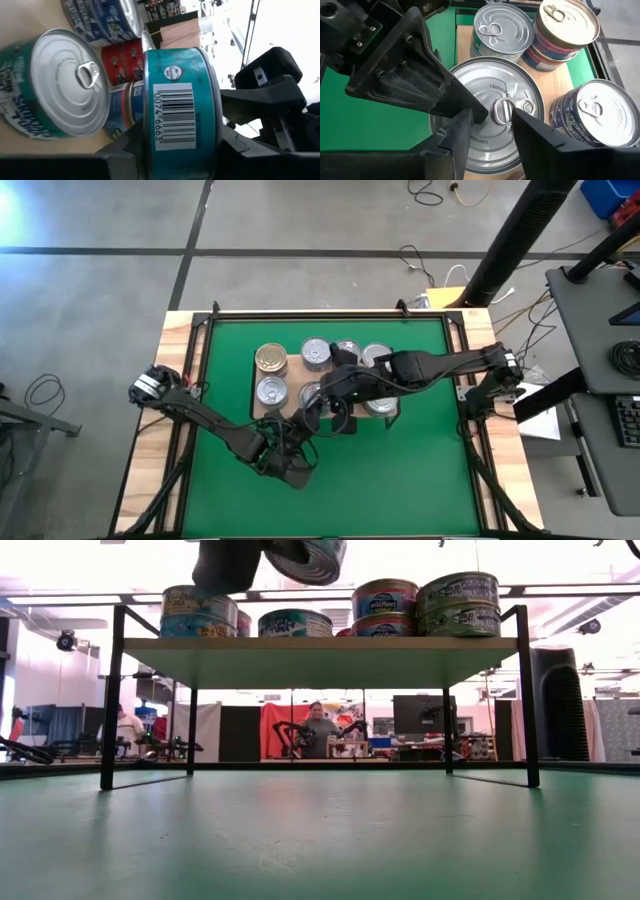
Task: Stack canned seafood by type on shelf
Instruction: Stack the green and blue tuna can on top of the green and blue tuna can on the shelf
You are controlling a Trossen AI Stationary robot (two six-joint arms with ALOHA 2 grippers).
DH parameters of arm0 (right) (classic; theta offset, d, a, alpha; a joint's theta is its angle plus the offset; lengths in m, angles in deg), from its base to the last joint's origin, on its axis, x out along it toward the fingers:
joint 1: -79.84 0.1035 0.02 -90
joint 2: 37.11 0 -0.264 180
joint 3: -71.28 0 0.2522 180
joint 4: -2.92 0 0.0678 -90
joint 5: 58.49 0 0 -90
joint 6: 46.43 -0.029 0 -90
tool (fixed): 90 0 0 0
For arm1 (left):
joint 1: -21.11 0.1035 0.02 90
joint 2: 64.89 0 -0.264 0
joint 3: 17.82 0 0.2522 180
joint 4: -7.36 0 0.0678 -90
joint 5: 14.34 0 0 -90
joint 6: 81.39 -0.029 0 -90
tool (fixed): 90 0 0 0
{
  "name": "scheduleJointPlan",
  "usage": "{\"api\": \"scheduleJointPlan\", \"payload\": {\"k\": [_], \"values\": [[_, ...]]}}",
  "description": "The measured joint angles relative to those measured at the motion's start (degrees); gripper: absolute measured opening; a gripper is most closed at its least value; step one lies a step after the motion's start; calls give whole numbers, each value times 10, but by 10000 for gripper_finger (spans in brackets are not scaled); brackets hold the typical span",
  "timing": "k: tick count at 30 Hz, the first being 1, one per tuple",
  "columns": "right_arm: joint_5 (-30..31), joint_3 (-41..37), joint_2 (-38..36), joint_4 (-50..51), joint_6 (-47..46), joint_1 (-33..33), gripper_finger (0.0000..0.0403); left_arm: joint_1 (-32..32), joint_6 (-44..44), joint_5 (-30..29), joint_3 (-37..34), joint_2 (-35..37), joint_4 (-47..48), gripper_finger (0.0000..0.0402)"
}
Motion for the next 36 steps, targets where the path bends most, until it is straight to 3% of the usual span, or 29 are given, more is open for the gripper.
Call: {"api": "scheduleJointPlan", "payload": {"k": [3,7,13,15,20,31,36], "values": [[0,0,-1,4,-6,0,149,0,29,15,25,0,70,117],[0,0,2,9,-7,0,165,10,152,80,67,0,232,117],[10,-1,2,19,3,-2,181,39,165,190,137,2,392,117],[-5,-1,2,39,12,-1,185,43,179,201,149,2,441,119],[-21,-2,3,42,24,0,199,50,179,222,156,2,452,155],[-12,-33,3,10,25,-12,217,57,175,253,155,2,458,157],[-10,-39,3,7,26,-12,216,57,165,265,155,2,466,180]]}}
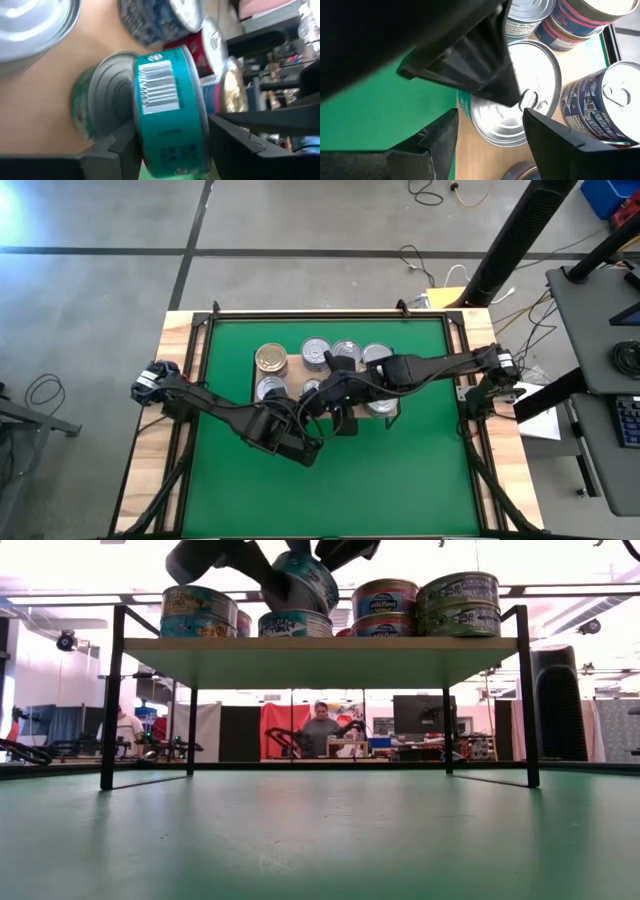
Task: Stack canned seafood by type on shelf
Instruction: Stack the green and blue tuna can on top of the green and blue tuna can on the shelf
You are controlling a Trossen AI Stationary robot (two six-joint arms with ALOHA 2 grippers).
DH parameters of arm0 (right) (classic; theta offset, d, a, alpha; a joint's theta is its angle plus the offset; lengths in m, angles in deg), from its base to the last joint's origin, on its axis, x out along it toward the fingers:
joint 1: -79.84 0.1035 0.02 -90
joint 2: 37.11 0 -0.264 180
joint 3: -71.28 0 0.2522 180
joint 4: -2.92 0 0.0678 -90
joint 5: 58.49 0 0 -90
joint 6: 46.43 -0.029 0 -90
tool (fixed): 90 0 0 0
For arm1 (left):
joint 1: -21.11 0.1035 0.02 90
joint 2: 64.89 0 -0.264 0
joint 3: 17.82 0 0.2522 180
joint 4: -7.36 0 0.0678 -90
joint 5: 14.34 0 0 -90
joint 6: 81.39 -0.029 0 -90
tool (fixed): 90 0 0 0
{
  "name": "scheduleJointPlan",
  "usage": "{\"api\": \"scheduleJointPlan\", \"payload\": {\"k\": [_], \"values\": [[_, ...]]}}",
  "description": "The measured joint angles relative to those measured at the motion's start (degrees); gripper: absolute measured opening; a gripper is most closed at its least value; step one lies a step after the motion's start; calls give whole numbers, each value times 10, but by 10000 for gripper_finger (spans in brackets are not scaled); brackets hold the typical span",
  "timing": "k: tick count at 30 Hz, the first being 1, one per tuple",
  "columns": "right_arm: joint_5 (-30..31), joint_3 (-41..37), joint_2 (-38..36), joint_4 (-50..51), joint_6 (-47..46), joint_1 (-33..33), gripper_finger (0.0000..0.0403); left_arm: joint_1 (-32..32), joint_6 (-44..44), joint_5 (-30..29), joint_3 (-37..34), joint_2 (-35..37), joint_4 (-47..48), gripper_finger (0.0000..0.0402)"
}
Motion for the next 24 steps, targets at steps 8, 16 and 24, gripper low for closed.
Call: {"api": "scheduleJointPlan", "payload": {"k": [8,16,24], "values": [[0,-1,0,-2,22,0,216,-1,3,68,0,-4,0,255],[1,-1,-6,-3,30,0,213,-1,3,74,0,-3,-1,297],[2,-1,-43,-2,45,11,213,0,-2,112,21,-3,22,298]]}}
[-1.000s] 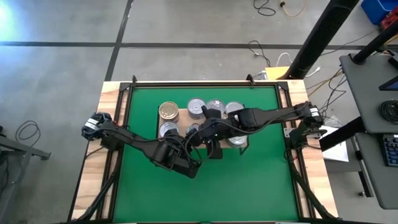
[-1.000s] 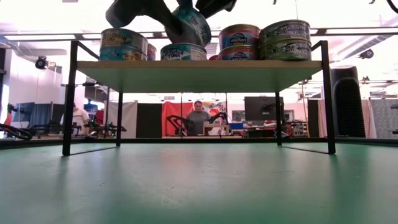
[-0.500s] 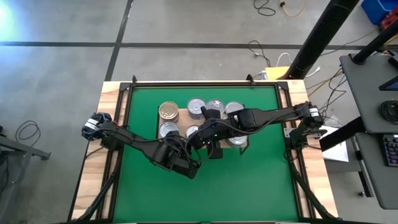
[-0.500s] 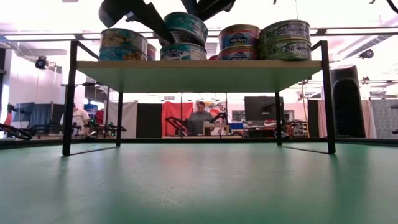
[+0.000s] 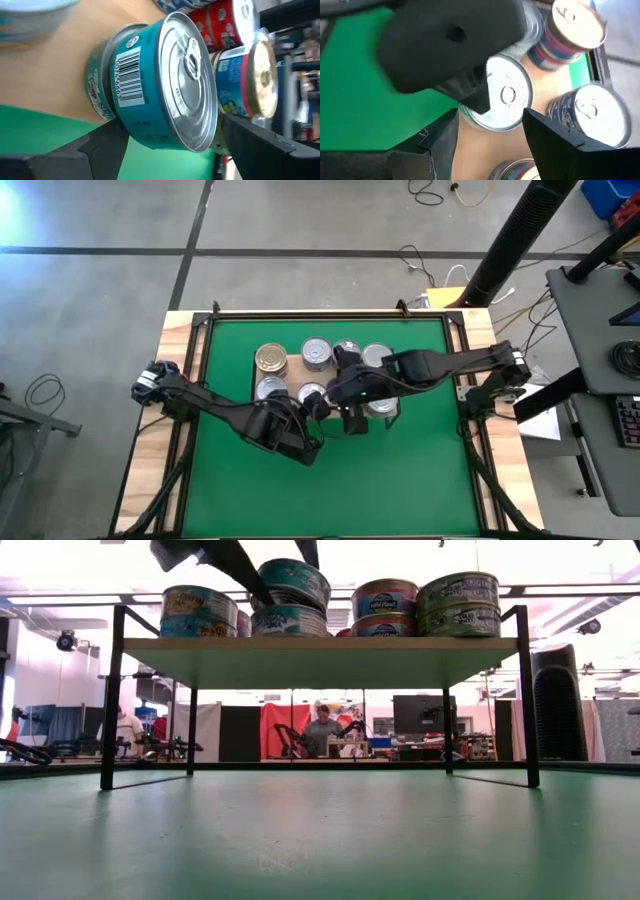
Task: Stack canned seafood by type on shelf
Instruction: Stack the green and blue tuna can on top of the green and blue tuna can on the shelf, then return to Home Position
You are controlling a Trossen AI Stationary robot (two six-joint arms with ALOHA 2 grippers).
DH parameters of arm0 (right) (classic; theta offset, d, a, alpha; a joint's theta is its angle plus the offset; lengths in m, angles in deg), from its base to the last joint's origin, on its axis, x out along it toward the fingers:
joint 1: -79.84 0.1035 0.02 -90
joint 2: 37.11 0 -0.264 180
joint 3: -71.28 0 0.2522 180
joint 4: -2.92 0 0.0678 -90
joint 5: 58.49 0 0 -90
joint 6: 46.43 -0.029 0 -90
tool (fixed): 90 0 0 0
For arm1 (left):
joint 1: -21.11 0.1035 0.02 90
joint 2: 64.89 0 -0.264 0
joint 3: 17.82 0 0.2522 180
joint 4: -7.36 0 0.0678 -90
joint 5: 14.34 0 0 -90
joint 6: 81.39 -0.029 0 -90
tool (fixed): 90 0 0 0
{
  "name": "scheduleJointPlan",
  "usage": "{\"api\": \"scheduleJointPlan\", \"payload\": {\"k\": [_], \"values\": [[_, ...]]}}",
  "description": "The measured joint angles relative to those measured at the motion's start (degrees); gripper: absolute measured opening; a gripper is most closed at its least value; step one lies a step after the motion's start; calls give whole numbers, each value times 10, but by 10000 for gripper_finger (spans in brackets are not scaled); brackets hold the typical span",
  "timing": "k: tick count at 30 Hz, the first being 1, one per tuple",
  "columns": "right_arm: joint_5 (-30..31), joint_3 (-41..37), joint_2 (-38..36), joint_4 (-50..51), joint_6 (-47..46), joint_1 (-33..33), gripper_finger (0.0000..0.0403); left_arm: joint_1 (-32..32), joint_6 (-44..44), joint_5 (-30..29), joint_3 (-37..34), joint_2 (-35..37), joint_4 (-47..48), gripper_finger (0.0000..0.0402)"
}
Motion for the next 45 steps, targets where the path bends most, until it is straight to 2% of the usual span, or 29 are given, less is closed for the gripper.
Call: {"api": "scheduleJointPlan", "payload": {"k": [8,16,20,25,28,32,37,42,45], "values": [[-1,-1,-37,-37,33,31,217,3,-2,29,63,-18,98,296],[-1,-2,-59,-38,28,68,221,22,-13,47,97,-51,121,295],[9,-2,-85,-6,9,91,221,17,-13,52,157,-76,213,295],[18,-5,-130,15,-6,115,225,3,-30,64,266,-122,328,295],[10,-33,-164,-35,-13,120,226,-9,-142,74,310,-139,317,294],[-5,-124,-222,-179,-18,123,217,-28,-368,73,357,-145,305,286],[52,-259,-278,-290,-54,123,195,-15,-596,89,369,-119,298,260],[67,-323,-315,-321,-85,122,172,10,-790,99,333,-68,317,231],[73,-326,-347,-325,-79,122,153,37,-873,105,264,-2,319,214]]}}
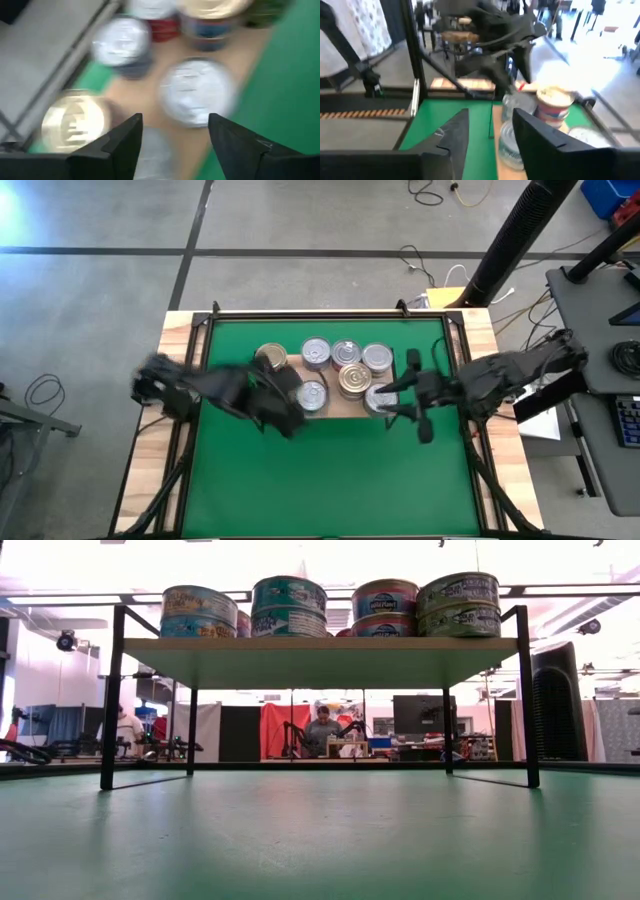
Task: Stack canned seafood by type on shelf
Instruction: Return to Home Position
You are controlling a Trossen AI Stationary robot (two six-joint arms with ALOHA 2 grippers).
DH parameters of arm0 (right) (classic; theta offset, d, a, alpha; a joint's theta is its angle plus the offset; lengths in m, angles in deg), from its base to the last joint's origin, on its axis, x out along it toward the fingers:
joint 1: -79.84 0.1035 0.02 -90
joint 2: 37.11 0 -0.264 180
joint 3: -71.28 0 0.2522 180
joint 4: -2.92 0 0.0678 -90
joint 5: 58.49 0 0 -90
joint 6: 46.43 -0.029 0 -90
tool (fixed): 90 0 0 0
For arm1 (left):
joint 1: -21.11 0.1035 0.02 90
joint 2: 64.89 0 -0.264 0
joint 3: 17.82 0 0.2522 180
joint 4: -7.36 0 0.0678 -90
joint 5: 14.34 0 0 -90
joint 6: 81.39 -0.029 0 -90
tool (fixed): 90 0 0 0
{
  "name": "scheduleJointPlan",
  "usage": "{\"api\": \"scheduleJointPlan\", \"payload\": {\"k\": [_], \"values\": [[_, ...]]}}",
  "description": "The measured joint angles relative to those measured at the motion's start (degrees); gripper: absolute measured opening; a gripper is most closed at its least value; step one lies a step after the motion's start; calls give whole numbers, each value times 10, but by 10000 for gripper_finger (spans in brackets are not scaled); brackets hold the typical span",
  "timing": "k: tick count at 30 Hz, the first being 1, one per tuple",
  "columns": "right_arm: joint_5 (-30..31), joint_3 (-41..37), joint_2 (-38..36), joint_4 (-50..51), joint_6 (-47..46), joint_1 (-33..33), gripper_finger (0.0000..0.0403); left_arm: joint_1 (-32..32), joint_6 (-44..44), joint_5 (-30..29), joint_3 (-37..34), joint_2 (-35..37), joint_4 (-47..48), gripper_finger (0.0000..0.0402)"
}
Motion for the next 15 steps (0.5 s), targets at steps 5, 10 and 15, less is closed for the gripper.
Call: {"api": "scheduleJointPlan", "payload": {"k": [5,10,15], "values": [[1,0,-62,-2,11,-17,84,45,-76,-14,-179,178,-68,173],[1,-46,-119,-35,13,-46,16,55,-207,-48,-371,361,-211,114],[128,-116,-161,-29,0,-58,13,56,-276,-133,-490,490,-219,72]]}}
